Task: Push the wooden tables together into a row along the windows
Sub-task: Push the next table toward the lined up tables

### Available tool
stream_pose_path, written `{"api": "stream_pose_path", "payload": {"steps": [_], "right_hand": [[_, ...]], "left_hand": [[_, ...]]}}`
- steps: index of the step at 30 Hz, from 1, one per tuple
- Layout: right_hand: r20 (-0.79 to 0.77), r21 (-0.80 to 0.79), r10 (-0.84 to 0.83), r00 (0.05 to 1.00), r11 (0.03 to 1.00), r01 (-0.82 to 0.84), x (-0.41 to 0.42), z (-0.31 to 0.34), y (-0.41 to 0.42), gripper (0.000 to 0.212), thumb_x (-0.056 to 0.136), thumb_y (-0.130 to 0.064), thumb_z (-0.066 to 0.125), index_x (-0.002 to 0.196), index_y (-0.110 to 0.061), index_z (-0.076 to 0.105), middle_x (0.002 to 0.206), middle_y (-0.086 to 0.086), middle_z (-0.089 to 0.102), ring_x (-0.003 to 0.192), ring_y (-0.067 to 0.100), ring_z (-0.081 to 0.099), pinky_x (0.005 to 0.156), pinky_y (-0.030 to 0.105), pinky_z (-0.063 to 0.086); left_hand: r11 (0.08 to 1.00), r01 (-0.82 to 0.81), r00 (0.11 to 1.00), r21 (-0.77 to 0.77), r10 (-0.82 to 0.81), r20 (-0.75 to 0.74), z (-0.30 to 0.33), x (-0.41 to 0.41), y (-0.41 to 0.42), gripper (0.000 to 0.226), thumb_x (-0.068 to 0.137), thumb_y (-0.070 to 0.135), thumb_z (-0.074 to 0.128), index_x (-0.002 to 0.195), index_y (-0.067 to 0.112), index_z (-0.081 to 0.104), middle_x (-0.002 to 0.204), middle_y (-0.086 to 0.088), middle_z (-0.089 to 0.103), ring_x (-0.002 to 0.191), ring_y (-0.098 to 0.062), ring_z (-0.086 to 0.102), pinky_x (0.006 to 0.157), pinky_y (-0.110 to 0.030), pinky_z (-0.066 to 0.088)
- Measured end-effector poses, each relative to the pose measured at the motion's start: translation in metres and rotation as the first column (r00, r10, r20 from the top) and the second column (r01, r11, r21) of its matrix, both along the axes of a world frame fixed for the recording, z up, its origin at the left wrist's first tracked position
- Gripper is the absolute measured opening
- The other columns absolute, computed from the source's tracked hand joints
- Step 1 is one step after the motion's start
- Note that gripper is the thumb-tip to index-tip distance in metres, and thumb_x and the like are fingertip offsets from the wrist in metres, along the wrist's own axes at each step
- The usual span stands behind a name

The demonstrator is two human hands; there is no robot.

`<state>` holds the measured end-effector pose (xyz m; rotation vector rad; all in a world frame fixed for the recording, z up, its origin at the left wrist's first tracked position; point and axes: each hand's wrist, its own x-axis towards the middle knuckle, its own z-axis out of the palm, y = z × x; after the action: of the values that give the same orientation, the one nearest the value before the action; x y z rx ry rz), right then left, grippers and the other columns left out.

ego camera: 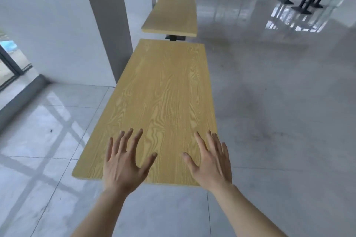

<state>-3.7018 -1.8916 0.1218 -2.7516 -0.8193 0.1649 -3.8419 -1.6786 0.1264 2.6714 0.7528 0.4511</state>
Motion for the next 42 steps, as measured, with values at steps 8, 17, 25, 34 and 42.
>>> {"api": "stream_pose_path", "payload": {"steps": [8,17,25,34,42], "right_hand": [[-0.027,-0.032,-0.137,0.990,0.990,0.136,-0.036,-0.094,0.026,0.089,0.091,-0.086,0.016,0.165,-0.038,0.009,0.175,0.005,0.003,0.160,0.024,-0.003,0.130,0.049,0.003],[0.071,-0.074,-0.105,0.992,0.991,0.111,-0.023,-0.178,0.039,0.091,0.091,-0.088,0.010,0.165,-0.036,0.013,0.175,0.008,0.007,0.161,0.028,0.000,0.129,0.054,0.006],[0.198,-0.044,-0.104,0.975,0.992,0.115,-0.006,-0.212,0.042,0.083,0.095,-0.080,0.015,0.160,-0.033,0.037,0.170,0.014,0.025,0.159,0.034,0.015,0.126,0.059,0.013],[0.233,-0.021,-0.110,0.966,0.993,0.118,0.005,-0.215,0.046,0.075,0.096,-0.074,0.033,0.157,-0.031,0.044,0.169,0.014,0.028,0.158,0.034,0.018,0.124,0.061,0.018],[0.262,0.010,-0.118,0.958,0.993,0.120,0.049,-0.217,0.073,0.074,0.095,-0.073,0.034,0.155,-0.031,0.047,0.168,0.014,0.032,0.158,0.034,0.021,0.124,0.061,0.020]], "left_hand": [[0.989,0.142,0.987,-0.037,-0.144,-0.075,-0.093,-0.011,0.038,0.084,0.090,0.082,0.033,0.160,0.037,0.024,0.168,0.000,0.029,0.160,-0.022,0.011,0.129,-0.047,0.003],[0.985,0.173,0.979,0.015,-0.171,-0.109,-0.186,0.001,0.059,0.083,0.093,0.078,0.034,0.163,0.035,0.021,0.173,-0.002,0.016,0.161,-0.024,0.005,0.130,-0.050,0.004],[0.991,0.110,0.982,0.072,-0.098,-0.161,-0.215,0.015,0.064,0.079,0.093,0.077,0.031,0.159,0.033,0.034,0.168,0.001,0.031,0.159,-0.022,0.015,0.129,-0.051,0.007],[0.989,0.107,0.981,0.101,-0.088,-0.172,-0.213,0.028,0.067,0.078,0.092,0.075,0.036,0.156,0.031,0.042,0.164,0.001,0.039,0.157,-0.024,0.025,0.126,-0.055,0.017],[0.988,0.107,0.983,0.107,-0.090,-0.158,-0.215,0.071,0.095,0.077,0.092,0.075,0.035,0.155,0.032,0.044,0.163,0.002,0.041,0.156,-0.024,0.027,0.125,-0.056,0.020]]}}
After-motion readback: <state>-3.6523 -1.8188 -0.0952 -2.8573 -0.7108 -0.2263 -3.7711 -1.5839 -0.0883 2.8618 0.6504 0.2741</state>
